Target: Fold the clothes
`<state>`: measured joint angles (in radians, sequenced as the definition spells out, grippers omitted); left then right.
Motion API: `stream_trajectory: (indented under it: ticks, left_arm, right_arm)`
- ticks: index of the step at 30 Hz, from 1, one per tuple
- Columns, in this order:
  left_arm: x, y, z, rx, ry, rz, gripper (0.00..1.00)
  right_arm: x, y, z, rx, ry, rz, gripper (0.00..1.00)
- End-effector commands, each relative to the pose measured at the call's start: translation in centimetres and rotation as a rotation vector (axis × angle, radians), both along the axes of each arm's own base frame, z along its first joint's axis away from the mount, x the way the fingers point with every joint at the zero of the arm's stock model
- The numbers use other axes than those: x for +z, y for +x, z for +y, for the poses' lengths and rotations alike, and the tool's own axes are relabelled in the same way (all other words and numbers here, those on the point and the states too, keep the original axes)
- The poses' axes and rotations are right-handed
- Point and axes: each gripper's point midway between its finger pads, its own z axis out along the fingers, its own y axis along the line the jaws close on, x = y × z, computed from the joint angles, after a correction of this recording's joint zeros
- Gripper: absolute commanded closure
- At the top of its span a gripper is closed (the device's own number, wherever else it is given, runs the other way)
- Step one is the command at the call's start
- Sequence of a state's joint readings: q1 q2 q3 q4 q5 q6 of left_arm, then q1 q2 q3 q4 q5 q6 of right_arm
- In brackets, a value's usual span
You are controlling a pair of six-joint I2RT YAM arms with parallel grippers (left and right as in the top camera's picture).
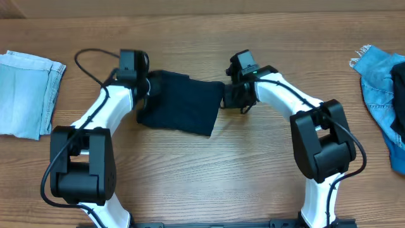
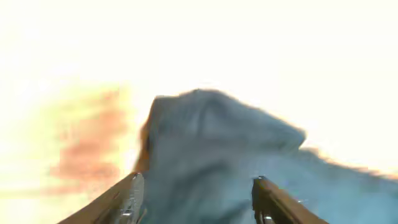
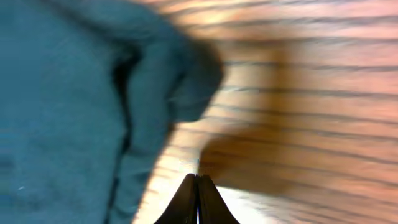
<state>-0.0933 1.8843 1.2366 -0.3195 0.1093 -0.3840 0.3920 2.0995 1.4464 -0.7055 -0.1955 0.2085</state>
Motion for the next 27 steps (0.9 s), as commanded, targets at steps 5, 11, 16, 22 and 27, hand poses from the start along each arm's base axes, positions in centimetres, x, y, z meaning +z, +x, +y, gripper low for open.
stream_trajectory:
  ticks: [5,11,16,22,27]
  left_arm:
    - [5.3,0.8,-1.2,-0.096,-0.026,0.037,0.37]
    - [3.1,-6.5,-3.0,-0.15,-0.043,0.353,0.41]
    - [-0.5,-11.3,-4.9,-0.18,0.021,0.505,0.45]
    - [-5.8,-15.8,-4.8,-0.154,0.04,0.606,0.51]
    - [-7.3,-15.0,-3.6,-0.126,0.102,0.547,0.51]
  right_arm:
    - [3.5,3.8,1.6,0.055,0.042,-0.172,0.94]
    - [5.6,7.6,0.6,0.095,-0.005,-0.343,0.94]
    - [6.6,9.1,1.3,0.096,0.039,-0.413,0.94]
    - [6.4,9.5,2.1,0.108,0.077,-0.429,0.94]
    - [3.4,8.7,2.9,0.113,0.123,-0.345,0.94]
